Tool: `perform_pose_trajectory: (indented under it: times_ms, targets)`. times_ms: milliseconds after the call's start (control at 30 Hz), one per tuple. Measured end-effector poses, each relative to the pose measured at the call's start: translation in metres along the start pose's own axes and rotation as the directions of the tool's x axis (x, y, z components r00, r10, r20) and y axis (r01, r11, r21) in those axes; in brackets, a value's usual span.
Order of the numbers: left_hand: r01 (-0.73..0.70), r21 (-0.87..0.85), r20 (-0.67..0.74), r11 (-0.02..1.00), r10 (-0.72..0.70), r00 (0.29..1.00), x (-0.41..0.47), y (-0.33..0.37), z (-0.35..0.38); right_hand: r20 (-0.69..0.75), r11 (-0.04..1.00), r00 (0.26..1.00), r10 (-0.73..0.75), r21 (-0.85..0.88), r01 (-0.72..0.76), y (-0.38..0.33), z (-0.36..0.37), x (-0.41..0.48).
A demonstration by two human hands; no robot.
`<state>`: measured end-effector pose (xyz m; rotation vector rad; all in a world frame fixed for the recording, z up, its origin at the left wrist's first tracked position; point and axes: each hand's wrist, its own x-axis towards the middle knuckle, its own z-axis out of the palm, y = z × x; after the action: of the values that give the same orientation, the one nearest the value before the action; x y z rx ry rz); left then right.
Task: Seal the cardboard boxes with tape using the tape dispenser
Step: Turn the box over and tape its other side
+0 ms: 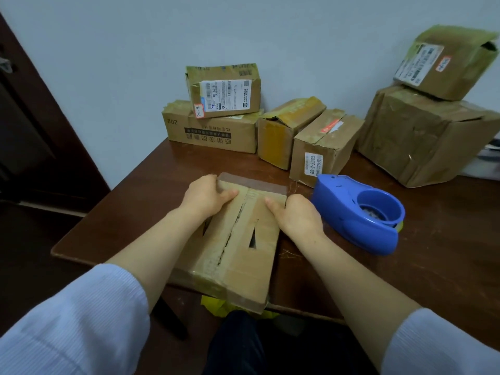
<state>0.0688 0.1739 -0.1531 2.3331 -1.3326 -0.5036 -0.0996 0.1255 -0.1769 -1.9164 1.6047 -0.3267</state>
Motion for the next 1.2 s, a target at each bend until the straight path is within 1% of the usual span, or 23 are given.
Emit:
perform_pose_trajectory:
  times_ms: [67, 133, 167, 233, 267, 300, 333, 367, 400, 433, 467, 500, 533, 600, 667, 700, 767, 867, 967, 1033, 1133, 1200]
  targets:
    - [0.017, 0.020, 0.037, 1.000, -0.017, 0.999, 0.000, 0.001, -0.001, 0.046, 0.998, 0.999, -0.022, 0.059, 0.019, 0.002, 0.001, 0.002]
    - [0.017, 0.034, 0.069, 0.999, -0.019, 0.997, 0.003, 0.003, -0.002, 0.134, 0.990, 0.991, -0.013, 0.141, -0.006, 0.006, -0.003, 0.003]
    - [0.027, 0.019, 0.096, 0.999, -0.028, 0.995, 0.004, 0.003, -0.003, 0.186, 0.988, 0.983, -0.001, 0.153, -0.028, 0.007, -0.006, 0.004]
    - [0.093, -0.066, 0.155, 0.993, -0.082, 0.984, 0.008, -0.001, -0.006, 0.253, 0.991, 0.967, 0.025, 0.121, -0.058, 0.005, -0.012, 0.006]
    - [0.105, -0.087, 0.154, 0.991, -0.091, 0.984, 0.008, -0.003, -0.009, 0.244, 0.995, 0.969, 0.028, 0.087, -0.051, 0.004, -0.014, 0.006]
    - [0.074, -0.071, 0.102, 0.995, -0.066, 0.993, 0.006, -0.005, -0.011, 0.180, 0.999, 0.984, 0.010, 0.036, -0.017, 0.004, -0.016, 0.007]
    - [0.000, -0.018, -0.005, 1.000, 0.000, 1.000, 0.005, -0.009, -0.012, 0.056, 0.999, 0.998, -0.041, -0.017, 0.042, 0.005, -0.017, 0.006]
    - [-0.109, 0.039, -0.144, 0.993, 0.114, 0.983, 0.004, -0.013, -0.013, -0.095, 0.991, 0.987, -0.132, -0.045, 0.128, 0.006, -0.019, 0.002]
    - [-0.250, 0.087, -0.266, 0.964, 0.265, 0.927, 0.004, -0.016, -0.013, -0.223, 0.966, 0.940, -0.257, -0.059, 0.250, 0.005, -0.019, -0.003]
    - [-0.392, 0.124, -0.325, 0.912, 0.411, 0.852, 0.003, -0.018, -0.012, -0.290, 0.927, 0.881, -0.375, -0.083, 0.367, 0.003, -0.019, -0.008]
    - [-0.500, 0.154, -0.315, 0.852, 0.522, 0.792, 0.003, -0.020, -0.010, -0.293, 0.891, 0.842, -0.453, -0.117, 0.439, 0.000, -0.018, -0.010]
    - [-0.578, 0.187, -0.269, 0.794, 0.607, 0.747, 0.003, -0.021, -0.007, -0.263, 0.869, 0.828, -0.495, -0.152, 0.471, -0.002, -0.015, -0.011]
    - [-0.629, 0.222, -0.219, 0.745, 0.666, 0.713, 0.006, -0.022, -0.004, -0.226, 0.859, 0.830, -0.511, -0.182, 0.479, -0.004, -0.011, -0.010]
    - [-0.682, 0.265, -0.144, 0.682, 0.727, 0.671, 0.008, -0.021, 0.003, -0.166, 0.856, 0.846, -0.506, -0.212, 0.471, -0.007, -0.007, -0.007]
    - [-0.700, 0.287, -0.110, 0.654, 0.748, 0.654, 0.008, -0.020, 0.008, -0.150, 0.852, 0.846, -0.511, -0.220, 0.476, -0.008, -0.004, -0.004]
    - [-0.700, 0.293, -0.107, 0.651, 0.750, 0.653, 0.009, -0.020, 0.011, -0.139, 0.844, 0.843, -0.520, -0.233, 0.483, -0.007, -0.003, -0.003]
    - [-0.676, 0.282, -0.105, 0.681, 0.723, 0.683, 0.011, -0.020, 0.014, -0.103, 0.831, 0.844, -0.526, -0.271, 0.485, -0.008, 0.001, -0.001]
    - [-0.640, 0.265, -0.093, 0.722, 0.679, 0.728, 0.013, -0.019, 0.016, -0.046, 0.843, 0.873, -0.486, -0.290, 0.454, -0.011, 0.002, 0.001]
    - [-0.613, 0.282, -0.044, 0.738, 0.648, 0.760, 0.014, -0.014, 0.018, 0.006, 0.838, 0.892, -0.452, -0.339, 0.427, -0.015, 0.001, 0.002]
    - [-0.594, 0.328, -0.006, 0.734, 0.631, 0.776, 0.015, -0.012, 0.019, 0.028, 0.836, 0.902, -0.430, -0.364, 0.410, -0.016, 0.000, 0.004]
    - [-0.550, 0.395, 0.008, 0.736, 0.595, 0.803, 0.016, -0.011, 0.019, 0.052, 0.886, 0.930, -0.364, -0.288, 0.363, -0.019, -0.001, 0.008]
    - [-0.515, 0.384, 0.031, 0.766, 0.547, 0.837, 0.018, -0.011, 0.018, 0.053, 0.908, 0.944, -0.326, -0.261, 0.328, -0.021, 0.001, 0.011]
